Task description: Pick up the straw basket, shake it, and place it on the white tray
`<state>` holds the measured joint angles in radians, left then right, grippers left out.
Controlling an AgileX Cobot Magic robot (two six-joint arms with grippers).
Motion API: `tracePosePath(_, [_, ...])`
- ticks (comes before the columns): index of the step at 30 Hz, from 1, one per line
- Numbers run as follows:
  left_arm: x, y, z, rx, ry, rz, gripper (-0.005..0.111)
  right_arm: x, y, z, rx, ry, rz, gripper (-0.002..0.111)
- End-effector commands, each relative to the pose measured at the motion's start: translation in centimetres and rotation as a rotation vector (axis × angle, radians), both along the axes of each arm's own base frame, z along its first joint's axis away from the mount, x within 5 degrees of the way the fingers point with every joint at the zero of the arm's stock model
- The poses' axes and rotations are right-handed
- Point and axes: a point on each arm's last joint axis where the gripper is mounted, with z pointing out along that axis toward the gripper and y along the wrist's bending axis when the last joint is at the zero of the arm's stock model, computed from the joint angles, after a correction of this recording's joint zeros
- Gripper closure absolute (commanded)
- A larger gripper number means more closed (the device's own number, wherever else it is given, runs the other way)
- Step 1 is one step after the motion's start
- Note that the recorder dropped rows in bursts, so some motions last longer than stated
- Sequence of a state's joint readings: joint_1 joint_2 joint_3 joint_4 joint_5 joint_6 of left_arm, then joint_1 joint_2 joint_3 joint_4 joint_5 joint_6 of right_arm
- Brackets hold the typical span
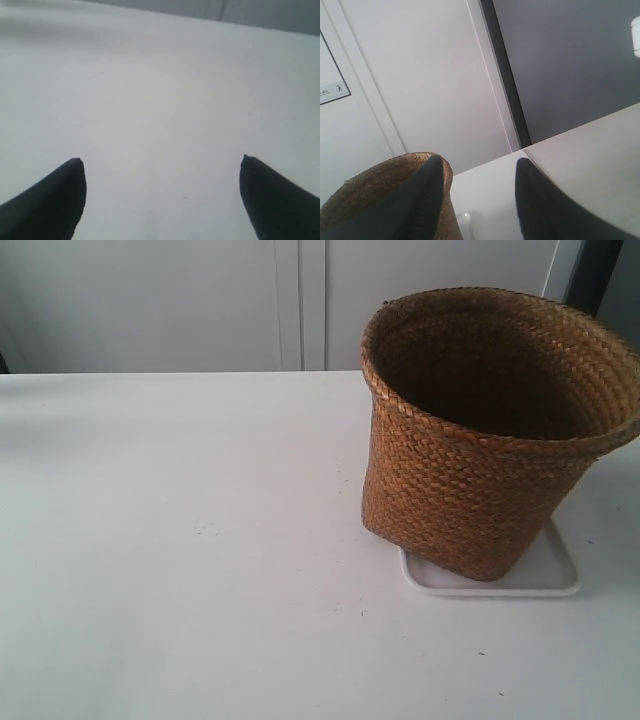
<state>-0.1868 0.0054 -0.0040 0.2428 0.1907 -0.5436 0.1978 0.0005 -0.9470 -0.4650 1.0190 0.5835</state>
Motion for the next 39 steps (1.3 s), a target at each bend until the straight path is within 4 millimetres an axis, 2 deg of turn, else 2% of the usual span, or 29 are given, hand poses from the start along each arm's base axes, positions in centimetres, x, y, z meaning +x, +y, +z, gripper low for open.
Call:
tracePosePath(1, [-0.2,0.9,-0.5,0.033,0.043,0.152,0.022,-0.1,-0.1,0.1,-0.005,-0.008,0.001,0.065])
tracePosePath(9, [-0.9,1.1,-1.9,-0.018,0.215,0.231,0.022,-0.1,-0.1,0.1,-0.005,-0.008,0.001,0.065])
tracePosePath(31, [-0.9,1.2,-1.9,-0.005,0.214,0.229,0.022,-0.1,-0.1,0.1,-0.001,-0.009,0.001,0.065])
tracePosePath(33, [-0.9,1.2,-1.9,-0.005,0.214,0.229,0.022,-0.1,0.2,0.3,0.165,-0.056,0.038,0.065])
tracePosePath(34, [-0.9,1.2,-1.9,-0.005,0.214,0.229,0.022,0.2,0.6,-0.2,0.293,-0.036,0.085,0.065])
tracePosePath(35, [-0.9,1.2,-1.9,-0.005,0.214,0.229,0.022,1.2,1.4,-0.7,0.276,-0.02,0.144,0.065])
tracePosePath(38, [-0.9,1.2,-1.9,-0.005,0.214,0.229,0.022,5.1,4.4,-2.7,0.085,-0.085,0.368,0.065])
tracePosePath(39, [-0.9,1.2,-1.9,-0.005,0.214,0.229,0.022,7.0,5.6,-4.3,0.004,-0.131,0.449,0.065])
